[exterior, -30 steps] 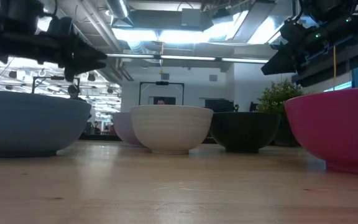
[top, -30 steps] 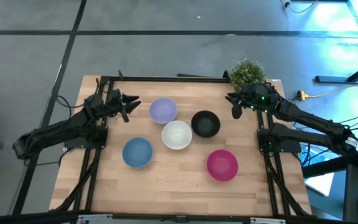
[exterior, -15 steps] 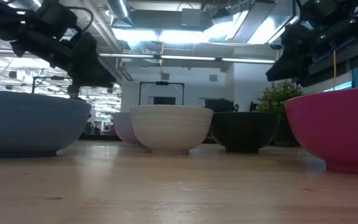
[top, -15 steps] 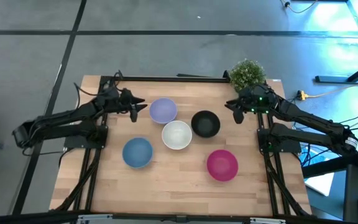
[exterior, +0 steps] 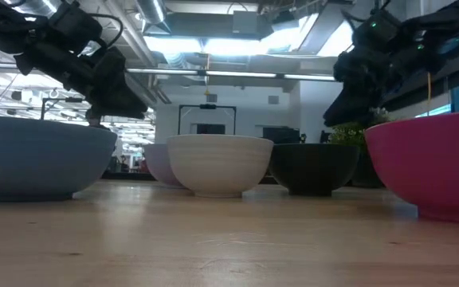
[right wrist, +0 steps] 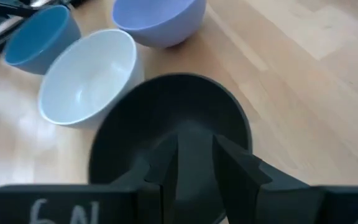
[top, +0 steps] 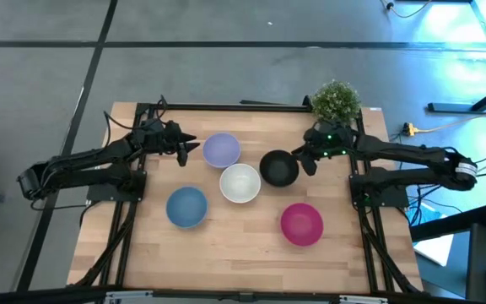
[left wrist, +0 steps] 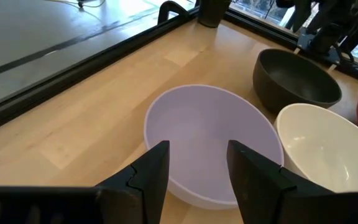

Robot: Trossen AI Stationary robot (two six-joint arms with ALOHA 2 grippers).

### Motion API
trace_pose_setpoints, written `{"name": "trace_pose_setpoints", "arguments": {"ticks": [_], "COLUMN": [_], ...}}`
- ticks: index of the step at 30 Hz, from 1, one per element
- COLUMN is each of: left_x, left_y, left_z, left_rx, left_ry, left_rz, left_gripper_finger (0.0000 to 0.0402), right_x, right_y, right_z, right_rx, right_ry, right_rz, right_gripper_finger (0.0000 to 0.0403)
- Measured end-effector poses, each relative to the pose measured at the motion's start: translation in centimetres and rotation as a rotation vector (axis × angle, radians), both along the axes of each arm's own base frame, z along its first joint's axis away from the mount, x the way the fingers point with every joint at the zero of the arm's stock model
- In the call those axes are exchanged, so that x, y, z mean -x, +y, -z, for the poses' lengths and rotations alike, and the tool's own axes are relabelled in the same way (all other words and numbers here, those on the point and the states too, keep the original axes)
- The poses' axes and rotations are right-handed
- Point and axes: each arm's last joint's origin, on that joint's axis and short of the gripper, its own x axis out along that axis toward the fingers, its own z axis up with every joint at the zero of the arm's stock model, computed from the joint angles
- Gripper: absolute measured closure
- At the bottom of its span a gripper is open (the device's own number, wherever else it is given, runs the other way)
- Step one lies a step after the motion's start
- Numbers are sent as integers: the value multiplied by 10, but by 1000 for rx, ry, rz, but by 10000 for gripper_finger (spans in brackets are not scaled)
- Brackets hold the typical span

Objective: Nest bowls inside each other
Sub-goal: Stack the black bowl on top of the white bowl

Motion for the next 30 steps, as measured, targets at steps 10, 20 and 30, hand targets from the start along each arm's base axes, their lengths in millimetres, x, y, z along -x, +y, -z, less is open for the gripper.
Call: {"name": "trace_pose_setpoints", "arguments": {"ticks": [10, 20, 30], "left_x": [0, 0, 0], "left_y": [0, 0, 0], "left_z": [0, 0, 0], "left_rx": [0, 0, 0], "left_ry": [0, 0, 0], "left_rz": [-1, -1, -1], "left_gripper_finger": [246, 245, 244], "right_x": [-6, -5, -5], "right_y": [-5, -7, -6], "right_z": [19, 21, 25], "right_rx": [20, 56, 16], "right_ry": [123, 153, 182], "right_rz": [11, 61, 70], "right_gripper_finger": [301, 301, 301]}}
